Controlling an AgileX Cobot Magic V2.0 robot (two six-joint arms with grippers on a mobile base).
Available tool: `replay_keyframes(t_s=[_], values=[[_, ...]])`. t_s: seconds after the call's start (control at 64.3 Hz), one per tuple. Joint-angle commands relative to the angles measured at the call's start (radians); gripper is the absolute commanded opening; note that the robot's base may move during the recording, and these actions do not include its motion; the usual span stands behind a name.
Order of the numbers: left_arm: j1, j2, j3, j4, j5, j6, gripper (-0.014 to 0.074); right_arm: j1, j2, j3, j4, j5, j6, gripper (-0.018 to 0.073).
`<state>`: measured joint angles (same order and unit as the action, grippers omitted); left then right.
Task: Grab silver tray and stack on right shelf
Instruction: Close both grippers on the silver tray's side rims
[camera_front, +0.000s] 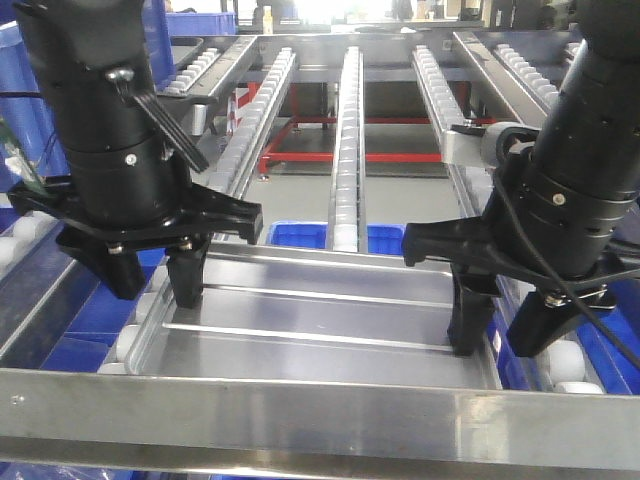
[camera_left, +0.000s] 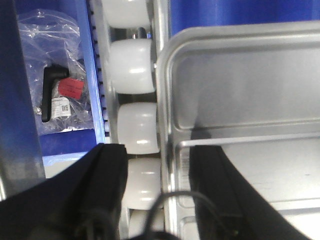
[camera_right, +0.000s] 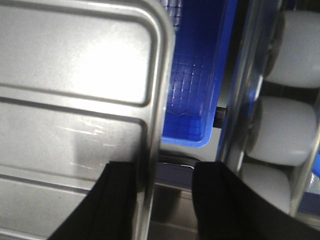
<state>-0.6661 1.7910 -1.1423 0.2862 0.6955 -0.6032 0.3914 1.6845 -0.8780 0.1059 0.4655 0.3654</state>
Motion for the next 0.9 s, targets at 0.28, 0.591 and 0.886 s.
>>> replay_keyframes(t_s=[0.28, 0.591, 0.886], values=[[-0.007, -0.002, -0.024, 0.013, 0.035, -0.014, 0.0202, -0.001, -0.038, -0.029, -0.005, -0.024, -0.002, 0.0335], [-0.007, -0.002, -0.028, 0.013, 0.03, -0.014, -0.0097, -0.001, -0.041, -0.029, -0.005, 0.008, -0.002, 0.0064], [-0.007, -0.069, -0.07, 0.021, 0.043, -0.014, -0.0099, -0.001, -0.089, -0.043, -0.005, 0.029, -0.002, 0.0064]])
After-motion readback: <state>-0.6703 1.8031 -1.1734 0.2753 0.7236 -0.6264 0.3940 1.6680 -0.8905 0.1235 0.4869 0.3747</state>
